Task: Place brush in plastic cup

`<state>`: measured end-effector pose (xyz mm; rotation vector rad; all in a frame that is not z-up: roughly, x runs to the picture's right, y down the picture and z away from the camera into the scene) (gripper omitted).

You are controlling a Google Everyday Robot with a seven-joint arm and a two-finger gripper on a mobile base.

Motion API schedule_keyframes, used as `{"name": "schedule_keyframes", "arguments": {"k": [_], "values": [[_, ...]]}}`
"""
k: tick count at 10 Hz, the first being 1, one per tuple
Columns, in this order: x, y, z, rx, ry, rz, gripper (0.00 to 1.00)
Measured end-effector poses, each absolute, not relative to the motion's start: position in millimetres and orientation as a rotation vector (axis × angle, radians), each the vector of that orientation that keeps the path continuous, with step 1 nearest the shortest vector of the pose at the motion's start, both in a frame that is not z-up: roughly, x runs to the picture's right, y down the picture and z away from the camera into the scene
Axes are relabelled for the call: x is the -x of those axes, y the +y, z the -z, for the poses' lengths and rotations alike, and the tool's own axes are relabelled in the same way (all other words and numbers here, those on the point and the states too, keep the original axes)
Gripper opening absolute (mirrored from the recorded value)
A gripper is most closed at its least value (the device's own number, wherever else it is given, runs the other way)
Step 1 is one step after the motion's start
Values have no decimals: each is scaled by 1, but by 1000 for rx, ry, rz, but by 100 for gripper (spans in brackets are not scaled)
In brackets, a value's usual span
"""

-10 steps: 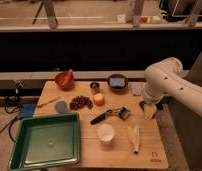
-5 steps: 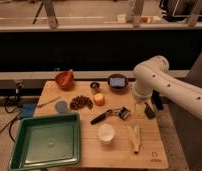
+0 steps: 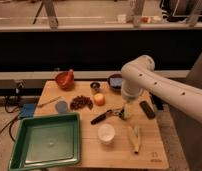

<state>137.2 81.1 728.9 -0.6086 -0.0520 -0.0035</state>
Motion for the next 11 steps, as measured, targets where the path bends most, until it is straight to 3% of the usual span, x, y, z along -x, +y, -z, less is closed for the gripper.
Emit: {"name": "schedule_keyframes", "arguments": {"k": [11], "values": [[-85,83,-750,591,-60,23,80]]}}
